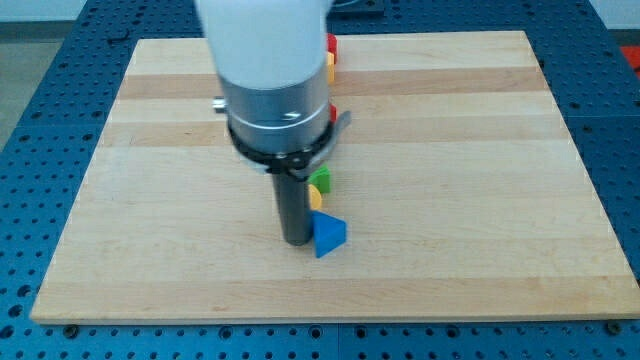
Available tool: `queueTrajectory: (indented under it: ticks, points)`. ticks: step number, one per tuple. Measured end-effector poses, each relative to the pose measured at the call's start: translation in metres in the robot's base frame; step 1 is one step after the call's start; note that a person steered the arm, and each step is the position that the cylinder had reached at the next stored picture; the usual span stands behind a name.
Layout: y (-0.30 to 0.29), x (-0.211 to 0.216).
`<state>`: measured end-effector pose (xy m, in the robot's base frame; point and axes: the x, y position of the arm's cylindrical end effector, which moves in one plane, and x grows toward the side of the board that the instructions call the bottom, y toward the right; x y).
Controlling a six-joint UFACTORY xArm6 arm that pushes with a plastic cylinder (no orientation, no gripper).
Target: Nudge the yellow heart slightly left
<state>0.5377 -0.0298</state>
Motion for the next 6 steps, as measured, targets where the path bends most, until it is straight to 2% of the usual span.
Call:
queueTrajectory:
  ticks: [2, 3, 5, 6]
  points:
    - [0.076, -0.004]
    - [0.088, -0.011]
    - [0.039, -0.016]
    - [0.018, 0.000]
